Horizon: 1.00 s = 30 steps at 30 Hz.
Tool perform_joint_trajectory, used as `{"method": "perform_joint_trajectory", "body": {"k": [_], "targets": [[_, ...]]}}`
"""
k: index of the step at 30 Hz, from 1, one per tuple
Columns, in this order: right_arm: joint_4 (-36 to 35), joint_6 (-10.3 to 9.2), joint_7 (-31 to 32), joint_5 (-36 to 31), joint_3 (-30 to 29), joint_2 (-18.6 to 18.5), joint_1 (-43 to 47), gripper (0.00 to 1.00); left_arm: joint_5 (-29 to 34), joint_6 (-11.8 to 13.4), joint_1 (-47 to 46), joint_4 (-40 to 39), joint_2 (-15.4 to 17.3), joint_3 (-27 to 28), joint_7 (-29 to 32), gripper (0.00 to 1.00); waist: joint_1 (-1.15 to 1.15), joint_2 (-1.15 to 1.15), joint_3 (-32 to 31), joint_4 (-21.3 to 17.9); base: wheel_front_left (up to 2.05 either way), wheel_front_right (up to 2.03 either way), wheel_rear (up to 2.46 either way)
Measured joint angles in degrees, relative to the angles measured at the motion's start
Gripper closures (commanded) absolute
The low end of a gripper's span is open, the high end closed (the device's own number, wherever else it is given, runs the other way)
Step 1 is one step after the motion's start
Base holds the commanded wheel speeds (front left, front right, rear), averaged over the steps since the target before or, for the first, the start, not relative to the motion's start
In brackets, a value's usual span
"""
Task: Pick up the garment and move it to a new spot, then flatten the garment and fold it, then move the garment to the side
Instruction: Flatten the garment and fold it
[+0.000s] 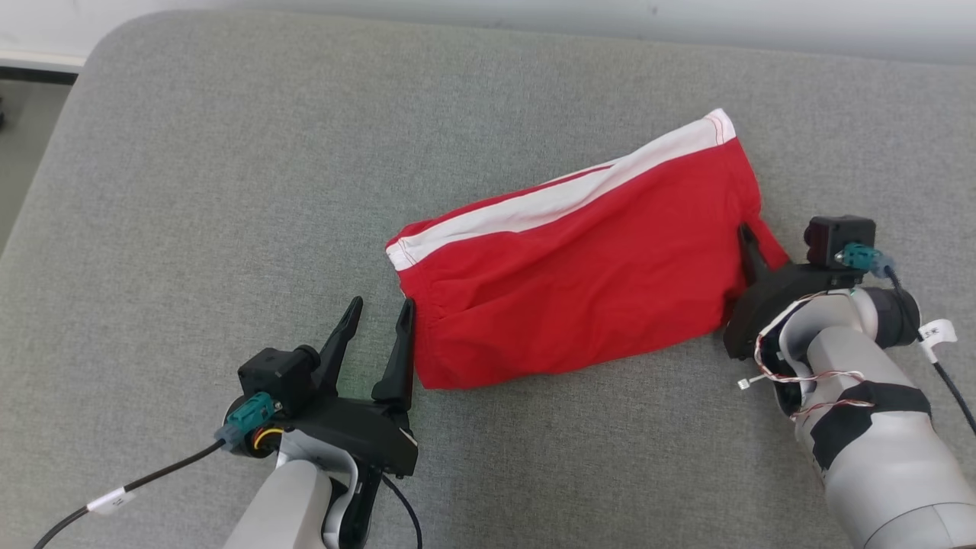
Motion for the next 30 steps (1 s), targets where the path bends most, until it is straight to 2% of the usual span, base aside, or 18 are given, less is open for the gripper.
{"method": "perform_joint_trajectory", "body": {"k": [15, 24, 30], "targets": [[2.1, 0.0, -4.5, 6.8, 0.2, 0.8, 6.8, 1.0, 4.6, 0.0, 4.8, 2.2, 0.0, 1.6, 0.0, 0.0, 0.0, 0.0, -5.8, -1.7, 0.0, 0.0, 0.0], [-0.6, 0.0, -5.1, 9.6, -0.2, 1.0, 12.7, 1.0, 5.9, 0.0, 8.4, 2.3, 0.8, 2.0, 0.0, 0.0, 0.01, 0.0, -9.2, -3.8, 0.0, 0.0, 0.0], [-6.1, 0.0, -5.2, 11.3, -3.4, 1.8, 18.2, 1.0, 6.0, 0.0, 11.2, 2.7, 1.2, 2.5, 0.0, 0.0, 0.01, 0.0, -12.0, -4.9, 0.0, 0.0, 0.0]]}}
